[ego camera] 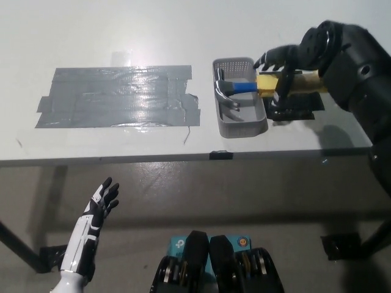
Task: The robot picks the hammer placed on top of the gray container with right hand and places it on the grey area of the desk
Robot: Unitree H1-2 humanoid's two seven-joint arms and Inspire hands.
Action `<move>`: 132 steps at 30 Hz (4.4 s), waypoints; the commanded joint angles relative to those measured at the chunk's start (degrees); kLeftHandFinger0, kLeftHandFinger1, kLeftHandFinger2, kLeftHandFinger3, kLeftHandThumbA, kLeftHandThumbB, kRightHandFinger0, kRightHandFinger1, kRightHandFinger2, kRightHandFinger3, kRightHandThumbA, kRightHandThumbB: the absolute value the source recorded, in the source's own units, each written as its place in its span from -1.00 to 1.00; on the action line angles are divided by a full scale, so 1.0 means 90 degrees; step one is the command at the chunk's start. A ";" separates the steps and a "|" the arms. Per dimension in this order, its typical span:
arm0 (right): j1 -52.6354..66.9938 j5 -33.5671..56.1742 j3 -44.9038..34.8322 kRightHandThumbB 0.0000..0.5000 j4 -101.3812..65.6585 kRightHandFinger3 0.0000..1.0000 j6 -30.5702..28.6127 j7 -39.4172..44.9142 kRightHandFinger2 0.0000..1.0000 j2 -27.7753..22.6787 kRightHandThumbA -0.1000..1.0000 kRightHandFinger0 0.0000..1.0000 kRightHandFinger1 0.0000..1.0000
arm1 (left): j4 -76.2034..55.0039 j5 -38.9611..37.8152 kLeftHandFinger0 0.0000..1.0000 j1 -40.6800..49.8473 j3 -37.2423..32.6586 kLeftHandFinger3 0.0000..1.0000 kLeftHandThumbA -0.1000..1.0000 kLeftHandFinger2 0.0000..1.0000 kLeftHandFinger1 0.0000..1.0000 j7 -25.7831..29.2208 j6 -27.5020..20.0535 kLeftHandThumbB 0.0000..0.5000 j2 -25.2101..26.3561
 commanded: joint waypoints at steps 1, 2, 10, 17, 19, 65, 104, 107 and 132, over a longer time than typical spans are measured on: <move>-0.0620 -0.0038 -0.0078 0.23 -0.0070 1.00 -0.0031 -0.0024 1.00 -0.0228 1.00 1.00 1.00 | -0.0189 -0.0028 1.00 -0.0058 -0.0021 1.00 1.00 1.00 1.00 -0.0055 -0.0021 -0.66 0.0066; -0.0639 -0.0107 -0.0024 0.28 -0.0068 1.00 0.0041 -0.0071 1.00 -0.0237 1.00 1.00 1.00 | -0.0188 -0.0039 1.00 -0.0057 -0.0025 1.00 1.00 1.00 1.00 -0.0068 -0.0019 -0.65 0.0072; -0.0524 -0.0262 0.0141 0.26 0.0006 1.00 -0.0143 0.0002 1.00 -0.0335 1.00 1.00 1.00 | -0.0192 -0.0035 1.00 -0.0065 -0.0035 1.00 1.00 1.00 1.00 -0.0084 -0.0028 -0.64 0.0077; -0.0380 -0.0256 0.0085 0.39 0.0032 1.00 0.0143 -0.0195 1.00 -0.0310 1.00 1.00 1.00 | -0.0219 -0.0006 1.00 -0.0080 -0.0039 1.00 1.00 1.00 1.00 -0.0082 0.0030 -0.61 0.0084; -0.0321 -0.0410 0.0237 0.30 0.0067 1.00 0.0005 -0.0168 1.00 -0.0278 1.00 1.00 1.00 | -0.0242 -0.0025 1.00 -0.0070 -0.0047 1.00 1.00 1.00 1.00 -0.0097 0.0056 -0.60 0.0081; 0.0768 -0.1068 0.0676 -0.08 0.0183 0.47 0.0068 -0.4161 -0.63 0.0270 -1.00 -0.93 -0.84 | -0.0394 -0.0118 1.00 -0.0322 -0.0070 1.00 1.00 1.00 1.00 -0.0260 0.0281 -0.75 0.0287; -0.0027 -0.0545 -0.0641 -0.19 -0.0383 0.35 -0.0931 -0.5130 0.63 0.2091 -1.00 -1.00 -0.13 | -0.0438 -0.0026 1.00 -0.0325 -0.0185 1.00 0.96 1.00 1.00 -0.0301 0.0354 -0.65 0.0320; 0.0016 -0.0473 -0.0727 -0.14 -0.0143 0.11 -0.0756 -0.5191 0.53 0.2406 -1.00 -1.00 -0.23 | -0.0490 0.0040 1.00 -0.0284 -0.0222 1.00 0.95 1.00 1.00 -0.0310 0.0379 -0.60 0.0342; 0.0627 -0.0481 -0.0836 -0.31 0.0359 0.23 -0.0204 -0.5212 -0.03 0.2856 -1.00 -0.95 -0.67 | -0.0706 0.0198 1.00 -0.0434 -0.0466 1.00 0.92 1.00 1.00 -0.0439 0.0729 -0.60 0.0426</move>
